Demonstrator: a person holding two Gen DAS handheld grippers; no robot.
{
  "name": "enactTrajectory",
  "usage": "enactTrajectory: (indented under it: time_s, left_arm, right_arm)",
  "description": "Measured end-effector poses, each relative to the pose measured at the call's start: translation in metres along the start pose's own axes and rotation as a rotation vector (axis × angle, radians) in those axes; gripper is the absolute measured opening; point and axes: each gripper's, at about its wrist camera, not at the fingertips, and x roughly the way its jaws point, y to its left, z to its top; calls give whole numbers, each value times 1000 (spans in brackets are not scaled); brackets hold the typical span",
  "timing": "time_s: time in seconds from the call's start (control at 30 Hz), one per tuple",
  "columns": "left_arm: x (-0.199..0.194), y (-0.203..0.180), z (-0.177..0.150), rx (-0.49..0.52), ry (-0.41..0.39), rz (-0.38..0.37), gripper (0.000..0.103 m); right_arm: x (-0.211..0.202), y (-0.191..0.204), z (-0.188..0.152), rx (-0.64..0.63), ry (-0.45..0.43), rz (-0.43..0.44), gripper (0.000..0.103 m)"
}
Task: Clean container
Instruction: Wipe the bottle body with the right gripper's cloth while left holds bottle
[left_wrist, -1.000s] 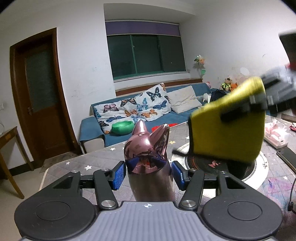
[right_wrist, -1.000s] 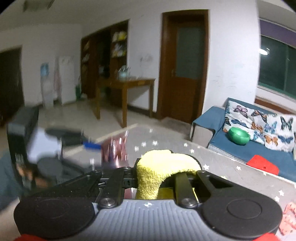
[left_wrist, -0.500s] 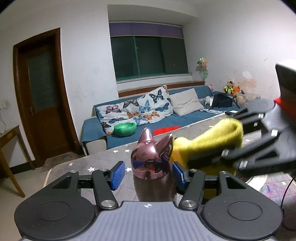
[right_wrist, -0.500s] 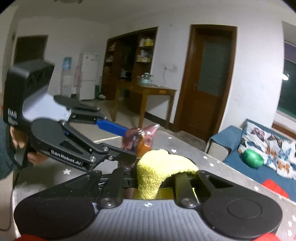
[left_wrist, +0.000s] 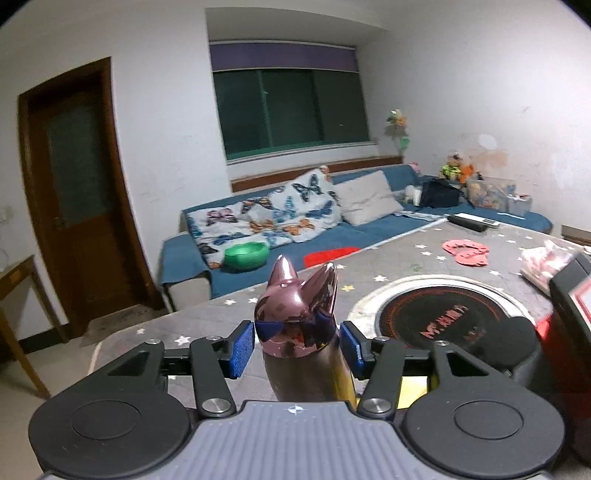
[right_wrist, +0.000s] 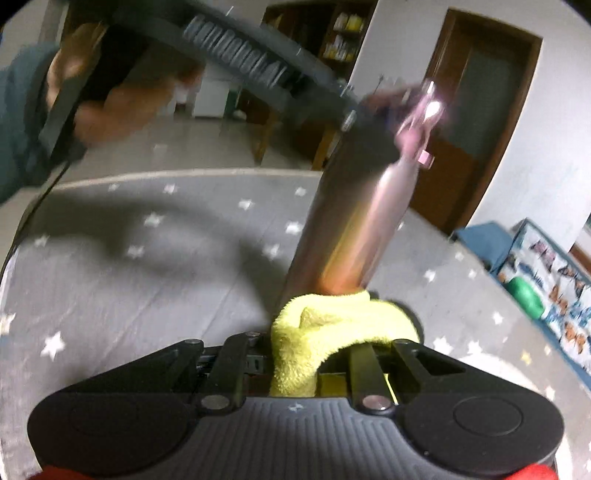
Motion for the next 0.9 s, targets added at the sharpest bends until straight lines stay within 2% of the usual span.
enactTrajectory:
  time_s: [0.2, 0.27, 0.37, 0.47, 0.63, 0.8, 0.9]
  left_arm:
    - [-3, -15, -9, -69, -19, 34, 57]
    - [0, -16, -9, -112, -20, 76, 57]
    - [2, -14, -10, -205, -29, 90, 57]
    - [2, -12, -9, -238, -39, 106, 54]
    - [-1, -6, -8, -186, -35, 64, 54]
    - [-1, 11, -4, -100, -20, -44, 54]
    - [3, 20, -1, -67, -10, -90, 54]
  right_arm:
    - [-12, -7, 0, 48, -9, 3, 14]
    - [-17, -11, 1, 59, -18, -5, 14]
    - [-25, -20, 7, 57, -37, -33, 14]
    - [-33, -27, 12, 54, -57, -47, 14]
    - [-40, -35, 26, 38, -125, -71, 14]
    - [-55, -48, 47, 49, -225, -83, 14]
    - [-47, -53, 49, 60, -232, -69, 14]
